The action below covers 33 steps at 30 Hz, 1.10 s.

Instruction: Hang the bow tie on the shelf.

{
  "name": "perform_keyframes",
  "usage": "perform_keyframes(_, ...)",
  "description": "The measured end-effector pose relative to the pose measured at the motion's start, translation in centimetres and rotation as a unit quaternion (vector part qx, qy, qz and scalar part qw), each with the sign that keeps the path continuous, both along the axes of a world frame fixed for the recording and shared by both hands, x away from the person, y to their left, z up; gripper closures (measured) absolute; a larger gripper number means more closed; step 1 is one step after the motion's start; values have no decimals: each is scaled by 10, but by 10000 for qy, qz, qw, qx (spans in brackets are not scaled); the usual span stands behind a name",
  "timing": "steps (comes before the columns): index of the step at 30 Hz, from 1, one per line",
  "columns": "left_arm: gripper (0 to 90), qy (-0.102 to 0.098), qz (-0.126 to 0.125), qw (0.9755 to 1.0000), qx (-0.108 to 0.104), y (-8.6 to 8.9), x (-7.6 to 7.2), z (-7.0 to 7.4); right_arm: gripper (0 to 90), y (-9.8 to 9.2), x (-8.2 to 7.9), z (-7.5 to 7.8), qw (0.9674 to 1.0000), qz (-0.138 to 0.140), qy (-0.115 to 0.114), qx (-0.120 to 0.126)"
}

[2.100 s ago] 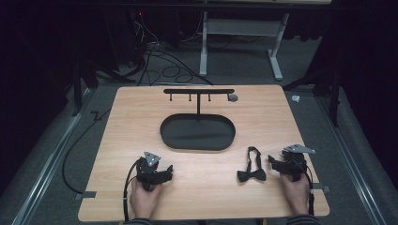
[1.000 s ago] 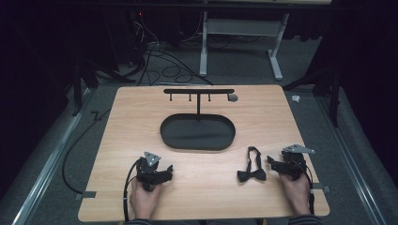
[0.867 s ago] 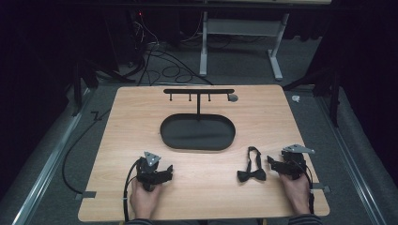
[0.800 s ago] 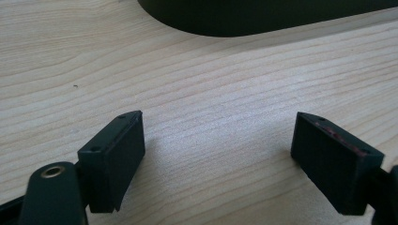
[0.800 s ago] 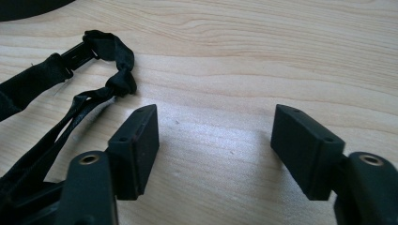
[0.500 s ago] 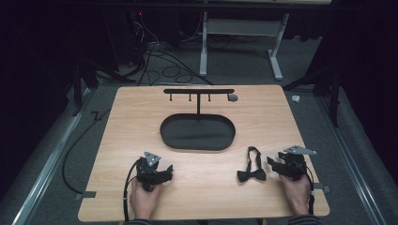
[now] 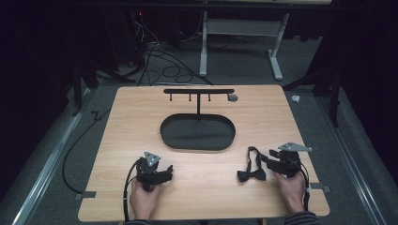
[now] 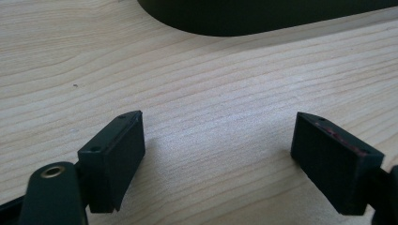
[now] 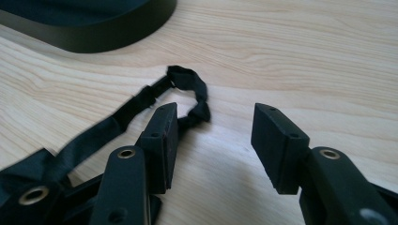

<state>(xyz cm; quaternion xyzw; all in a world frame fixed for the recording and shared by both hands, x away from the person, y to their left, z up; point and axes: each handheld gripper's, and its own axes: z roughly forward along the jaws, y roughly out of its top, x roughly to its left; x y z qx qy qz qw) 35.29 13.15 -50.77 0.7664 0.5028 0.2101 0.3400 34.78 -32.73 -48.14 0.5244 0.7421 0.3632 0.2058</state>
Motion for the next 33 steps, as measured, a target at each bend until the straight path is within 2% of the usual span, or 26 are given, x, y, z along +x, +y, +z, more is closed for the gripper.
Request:
perform_keyframes(6, 182, 1, 0, 10000, 0, 0, 0, 0, 548, 3, 13, -2, 9999, -68, 65, 91)
perform_keyframes(10, 182, 0, 1, 10000, -2, 0, 0, 0, 590, 5, 22, -5, 9998, -76, 164, 5)
perform_keyframes(16, 183, 0, 5, 10000, -2, 0, 0, 0, 645, 4, 26, -8, 9995, -68, 311, -23)
perform_keyframes(17, 183, 1, 12, 10000, -4, 0, 0, 0, 670, 5, 26, -10, 9993, -4, 350, -91)
perform_keyframes(22, 183, 2, 14, 10000, -2, 0, 0, 0, 753, 8, 28, -12, 9990, 98, 433, -107)
perform_keyframes(33, 183, 0, 31, 10000, -5, 0, 0, 0, 792, 7, 31, -14, 9985, 356, 402, -54)
